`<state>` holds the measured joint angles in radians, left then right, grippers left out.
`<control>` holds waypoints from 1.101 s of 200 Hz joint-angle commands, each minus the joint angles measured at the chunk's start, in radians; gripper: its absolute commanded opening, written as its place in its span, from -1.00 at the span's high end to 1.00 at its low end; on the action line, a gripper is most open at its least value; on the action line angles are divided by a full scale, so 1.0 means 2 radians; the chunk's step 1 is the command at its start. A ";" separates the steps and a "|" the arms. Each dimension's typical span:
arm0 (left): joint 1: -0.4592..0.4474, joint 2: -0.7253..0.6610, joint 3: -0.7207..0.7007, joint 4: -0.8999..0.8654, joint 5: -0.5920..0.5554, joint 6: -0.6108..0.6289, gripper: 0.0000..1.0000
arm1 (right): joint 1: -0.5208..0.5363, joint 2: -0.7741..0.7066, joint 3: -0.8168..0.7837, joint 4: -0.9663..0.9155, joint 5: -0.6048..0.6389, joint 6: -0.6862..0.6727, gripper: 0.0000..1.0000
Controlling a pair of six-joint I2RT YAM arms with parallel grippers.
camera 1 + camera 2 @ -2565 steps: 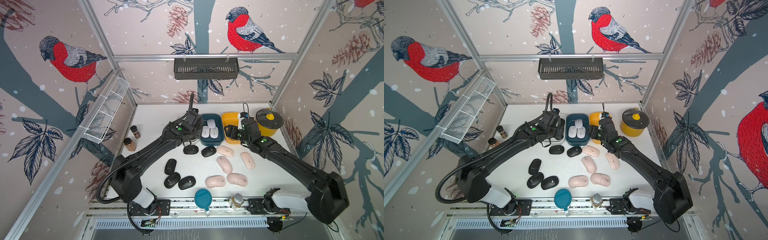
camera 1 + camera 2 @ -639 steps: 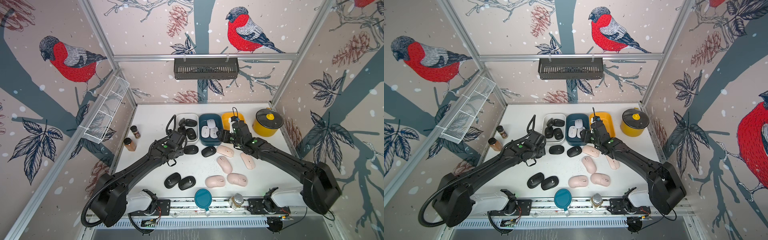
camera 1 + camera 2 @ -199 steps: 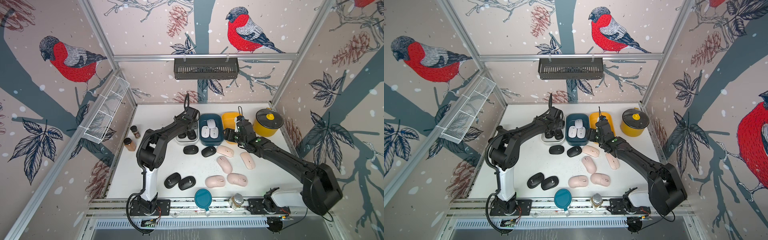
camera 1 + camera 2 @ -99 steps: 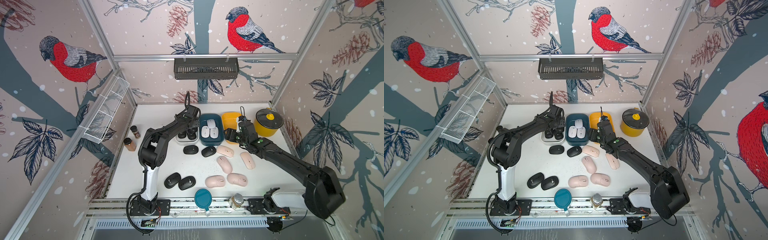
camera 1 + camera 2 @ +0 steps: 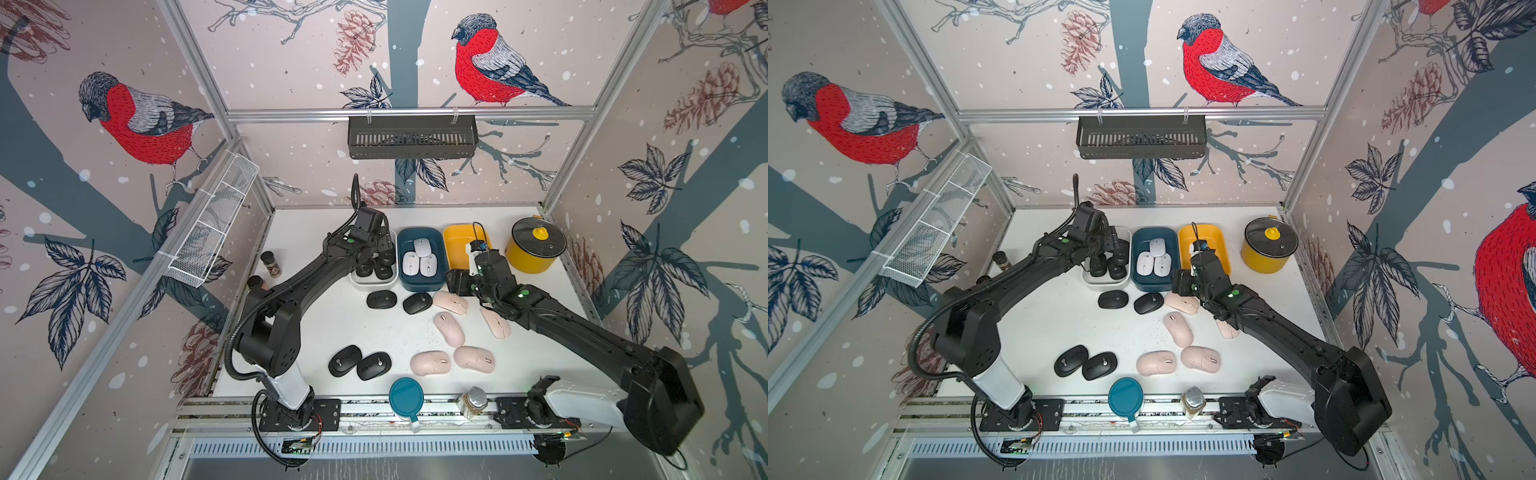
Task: Place the mice by color into the storage box
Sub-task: Place the mouse in the storage box, then pick up the mouse from the center of the board.
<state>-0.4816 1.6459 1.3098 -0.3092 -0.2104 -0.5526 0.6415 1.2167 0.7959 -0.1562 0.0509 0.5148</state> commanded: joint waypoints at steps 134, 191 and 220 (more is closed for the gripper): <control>0.000 -0.116 -0.142 0.020 -0.023 0.012 -0.57 | 0.104 0.004 -0.065 -0.072 0.032 -0.032 -0.54; 0.000 -0.107 -0.143 0.021 -0.018 0.012 -0.57 | 0.106 0.016 -0.079 -0.061 0.025 -0.030 -0.55; 0.000 -0.102 -0.143 0.021 -0.017 0.009 -0.57 | 0.106 0.037 -0.077 -0.060 0.038 -0.028 -0.55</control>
<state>-0.4820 1.4345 1.0206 -0.2966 -0.2398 -0.5243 0.8505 1.2671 0.6392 -0.2829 0.1078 0.4648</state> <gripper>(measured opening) 0.785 0.773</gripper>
